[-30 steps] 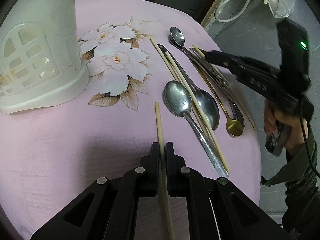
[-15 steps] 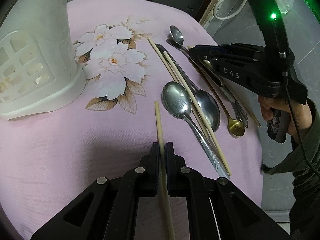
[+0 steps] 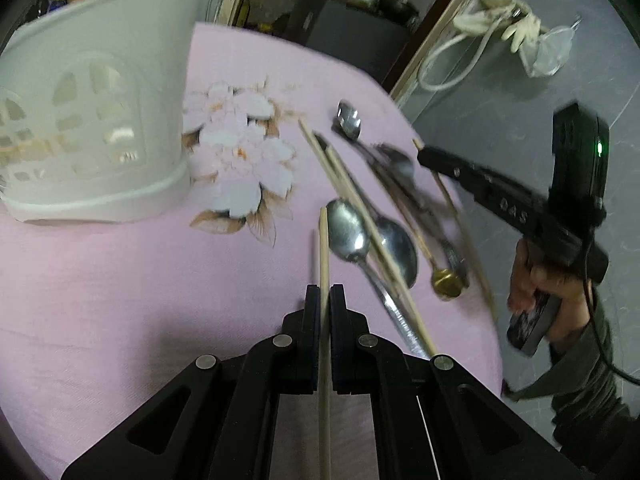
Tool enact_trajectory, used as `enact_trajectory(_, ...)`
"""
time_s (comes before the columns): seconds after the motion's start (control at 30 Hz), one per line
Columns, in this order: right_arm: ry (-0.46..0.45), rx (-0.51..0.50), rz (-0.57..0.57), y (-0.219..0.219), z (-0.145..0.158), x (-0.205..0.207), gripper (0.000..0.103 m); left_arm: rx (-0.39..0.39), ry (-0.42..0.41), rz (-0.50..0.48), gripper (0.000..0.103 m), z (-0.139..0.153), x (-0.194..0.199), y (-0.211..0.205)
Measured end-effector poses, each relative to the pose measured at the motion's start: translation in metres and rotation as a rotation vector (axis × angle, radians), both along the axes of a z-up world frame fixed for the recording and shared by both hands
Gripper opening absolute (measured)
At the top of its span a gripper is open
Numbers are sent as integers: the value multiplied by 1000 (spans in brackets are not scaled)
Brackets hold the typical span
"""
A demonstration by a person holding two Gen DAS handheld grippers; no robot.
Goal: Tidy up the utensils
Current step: 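Lift both chopsticks and carry them toward the white slotted basket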
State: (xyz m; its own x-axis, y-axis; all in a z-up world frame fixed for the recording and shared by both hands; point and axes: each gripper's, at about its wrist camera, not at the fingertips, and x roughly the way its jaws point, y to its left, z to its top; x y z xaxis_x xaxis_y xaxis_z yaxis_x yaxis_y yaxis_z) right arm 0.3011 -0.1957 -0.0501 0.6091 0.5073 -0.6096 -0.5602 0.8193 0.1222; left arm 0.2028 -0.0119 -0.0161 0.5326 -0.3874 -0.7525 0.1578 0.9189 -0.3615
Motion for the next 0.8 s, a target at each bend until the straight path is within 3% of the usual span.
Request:
enact_trajectory(0.27, -167, 239, 30, -8, 24, -43, 3, -31, -252, 70, 2, 28, -23, 9)
enact_trajectory(0.57, -272, 366, 92, 6, 46, -71, 3, -55, -447, 159, 2, 51, -33, 20)
enact_trajectory(0.8, -371, 506, 132, 36, 87, -67, 3, -48, -586, 244, 3, 103, -39, 69)
